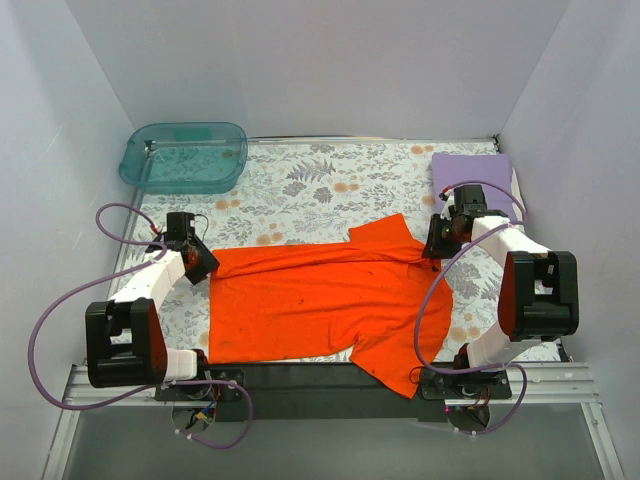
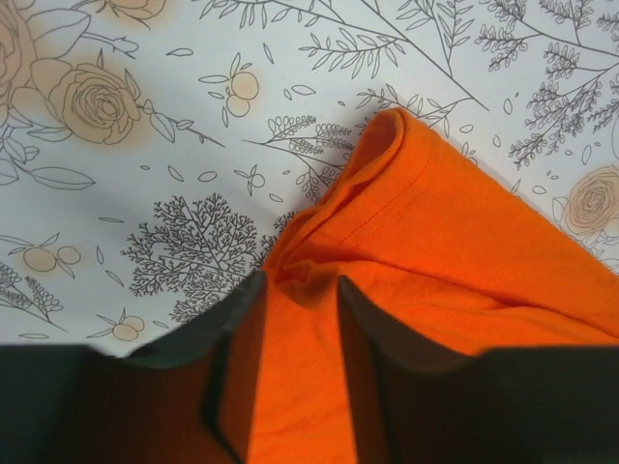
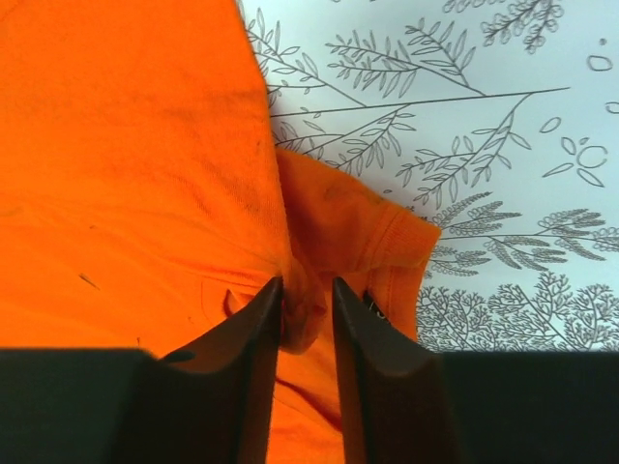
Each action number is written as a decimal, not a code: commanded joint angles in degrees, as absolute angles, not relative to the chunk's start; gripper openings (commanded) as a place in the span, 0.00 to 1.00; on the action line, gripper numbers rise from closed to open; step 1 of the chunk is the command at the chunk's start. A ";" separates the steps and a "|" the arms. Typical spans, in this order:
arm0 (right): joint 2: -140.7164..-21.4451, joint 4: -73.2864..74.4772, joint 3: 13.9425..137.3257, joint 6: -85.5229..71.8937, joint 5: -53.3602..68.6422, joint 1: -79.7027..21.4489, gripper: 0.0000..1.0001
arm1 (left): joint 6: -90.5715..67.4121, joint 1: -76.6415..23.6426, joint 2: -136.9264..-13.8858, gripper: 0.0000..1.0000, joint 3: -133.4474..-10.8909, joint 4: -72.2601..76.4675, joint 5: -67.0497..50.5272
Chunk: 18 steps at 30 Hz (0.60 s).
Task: Fold and stack the t-shirts
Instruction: Fold the tshirt
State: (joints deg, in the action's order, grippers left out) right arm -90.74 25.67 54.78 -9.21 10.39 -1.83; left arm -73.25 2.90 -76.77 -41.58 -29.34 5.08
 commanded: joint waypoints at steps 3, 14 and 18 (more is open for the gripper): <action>-85.17 22.77 55.19 -7.38 14.41 -1.58 0.46 | -74.18 3.16 -71.64 0.48 -42.62 -31.64 4.22; -93.06 19.07 66.43 -4.75 17.06 -5.45 0.57 | -73.04 3.08 -68.99 0.65 -45.26 -32.52 2.29; -98.43 18.46 71.10 -4.83 13.10 -6.68 0.53 | -72.33 3.16 -68.47 0.65 -46.05 -33.22 2.02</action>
State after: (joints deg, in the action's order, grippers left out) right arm -96.12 20.21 67.88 -5.69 15.55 -5.82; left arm -73.49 2.90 -70.48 -43.79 -32.16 2.96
